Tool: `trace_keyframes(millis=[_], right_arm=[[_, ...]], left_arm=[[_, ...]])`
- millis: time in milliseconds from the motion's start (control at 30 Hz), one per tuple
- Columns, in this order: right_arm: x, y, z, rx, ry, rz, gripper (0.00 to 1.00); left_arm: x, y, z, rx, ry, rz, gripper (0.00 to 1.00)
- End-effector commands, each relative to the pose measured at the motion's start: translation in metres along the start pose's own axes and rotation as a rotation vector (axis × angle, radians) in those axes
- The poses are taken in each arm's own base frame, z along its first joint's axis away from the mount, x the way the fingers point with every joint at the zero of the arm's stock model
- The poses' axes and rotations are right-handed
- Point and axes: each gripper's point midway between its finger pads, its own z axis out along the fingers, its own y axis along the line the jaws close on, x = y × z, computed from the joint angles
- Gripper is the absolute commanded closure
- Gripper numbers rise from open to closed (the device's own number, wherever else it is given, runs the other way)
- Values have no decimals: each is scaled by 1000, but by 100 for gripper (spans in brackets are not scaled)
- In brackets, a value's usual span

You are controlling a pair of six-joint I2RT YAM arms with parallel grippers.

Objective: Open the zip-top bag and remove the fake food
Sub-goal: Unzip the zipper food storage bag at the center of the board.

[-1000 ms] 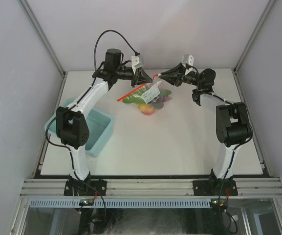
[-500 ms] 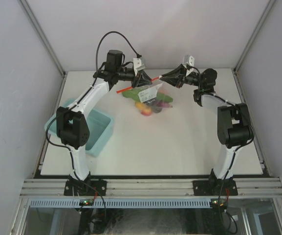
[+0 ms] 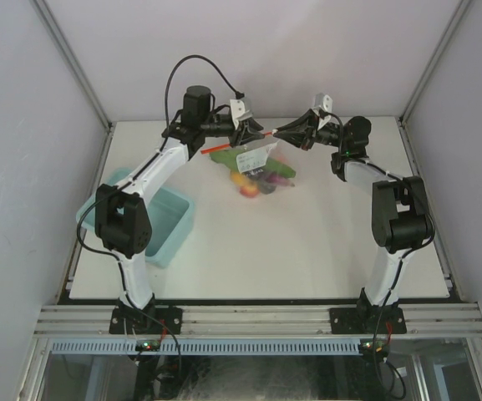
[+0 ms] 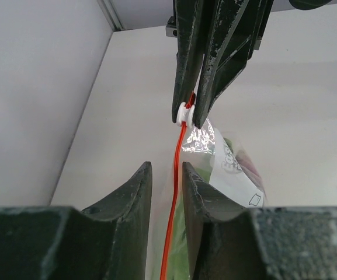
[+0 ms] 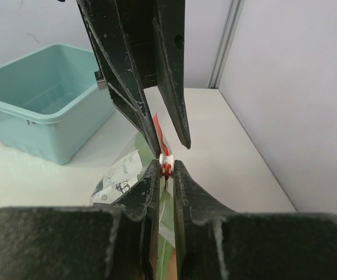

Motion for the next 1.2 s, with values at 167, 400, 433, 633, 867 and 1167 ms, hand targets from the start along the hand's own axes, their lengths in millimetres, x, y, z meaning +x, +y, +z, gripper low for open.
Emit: trace_keyframes(millis=[167, 400, 433, 633, 867, 1167], right_arm=[[-28, 9, 4, -26, -22, -80, 98], [-25, 10, 6, -32, -14, -76, 98], [-25, 10, 6, -33, -14, -76, 98], [-26, 10, 6, -36, -13, -79, 98], [-26, 11, 7, -38, -13, -78, 98], [-26, 11, 7, -39, -11, -79, 98]], left_arm=[[-36, -7, -5, 27, -80, 79, 84], [-35, -9, -1, 53, -91, 62, 91], [-34, -9, -1, 52, -88, 60, 88], [-28, -8, 1, 55, -83, 50, 75], [-20, -7, 6, 78, -67, 27, 75], [-16, -8, 9, 110, -56, 13, 95]])
